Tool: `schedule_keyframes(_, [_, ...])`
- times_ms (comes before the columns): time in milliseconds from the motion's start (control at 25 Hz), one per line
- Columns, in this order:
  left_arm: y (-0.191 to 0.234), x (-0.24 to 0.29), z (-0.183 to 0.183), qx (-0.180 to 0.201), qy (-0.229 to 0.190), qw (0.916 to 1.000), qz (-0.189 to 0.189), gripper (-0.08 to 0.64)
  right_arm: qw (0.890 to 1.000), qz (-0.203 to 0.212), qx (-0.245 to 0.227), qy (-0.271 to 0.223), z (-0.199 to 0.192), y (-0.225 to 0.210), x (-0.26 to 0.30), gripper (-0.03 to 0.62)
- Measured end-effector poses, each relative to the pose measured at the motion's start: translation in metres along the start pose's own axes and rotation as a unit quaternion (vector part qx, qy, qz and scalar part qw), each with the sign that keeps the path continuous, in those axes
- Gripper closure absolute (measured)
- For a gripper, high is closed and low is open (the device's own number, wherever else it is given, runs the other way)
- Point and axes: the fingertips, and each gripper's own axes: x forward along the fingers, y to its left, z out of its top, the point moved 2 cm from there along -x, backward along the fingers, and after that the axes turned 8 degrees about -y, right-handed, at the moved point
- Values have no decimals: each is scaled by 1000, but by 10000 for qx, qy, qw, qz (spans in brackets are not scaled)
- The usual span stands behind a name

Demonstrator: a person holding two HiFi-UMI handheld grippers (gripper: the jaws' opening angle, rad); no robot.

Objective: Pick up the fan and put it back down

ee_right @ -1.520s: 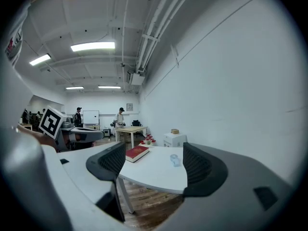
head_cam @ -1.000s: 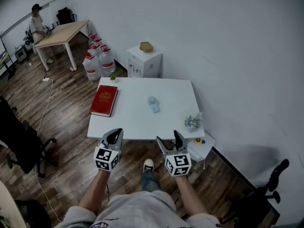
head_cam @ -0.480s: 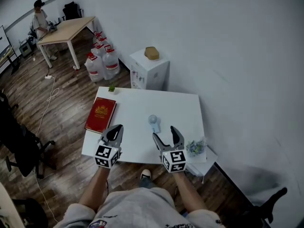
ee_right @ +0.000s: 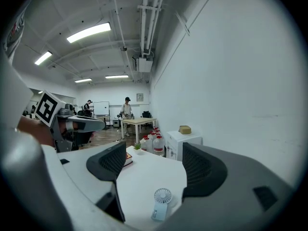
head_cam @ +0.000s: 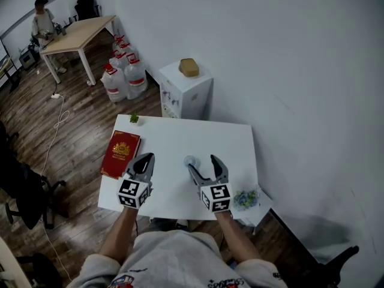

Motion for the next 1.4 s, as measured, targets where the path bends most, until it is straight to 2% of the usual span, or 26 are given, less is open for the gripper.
schedule_keyframes(200, [26,20,-1,-54,-5,10000,-60,555,9999,-115,-13,85,0,-5,28,239])
schedule_keyframes(480, [60,40,-15,-155,88,9998,-115,555,9990,-200,-2,401,-28,-8,59,236])
schedule_keyframes(880, [84,47,-28,-247,345,9991,-65,555,9910,-249,396,1252,-102,-23,85,222])
schedule_keyframes(1040, [99,37,-35,-286,361,9989,129,556,9835,-209,405,1749,-146,-23,91,222])
schedule_keyframes(1200, [115,26,-43,-337,461,9978,339,557,9701,-93,462,2381,-195,-20,102,221])
schedule_keyframes(1400, [132,9,-53,-359,576,9961,568,557,9537,-352,441,2955,-230,-25,114,219])
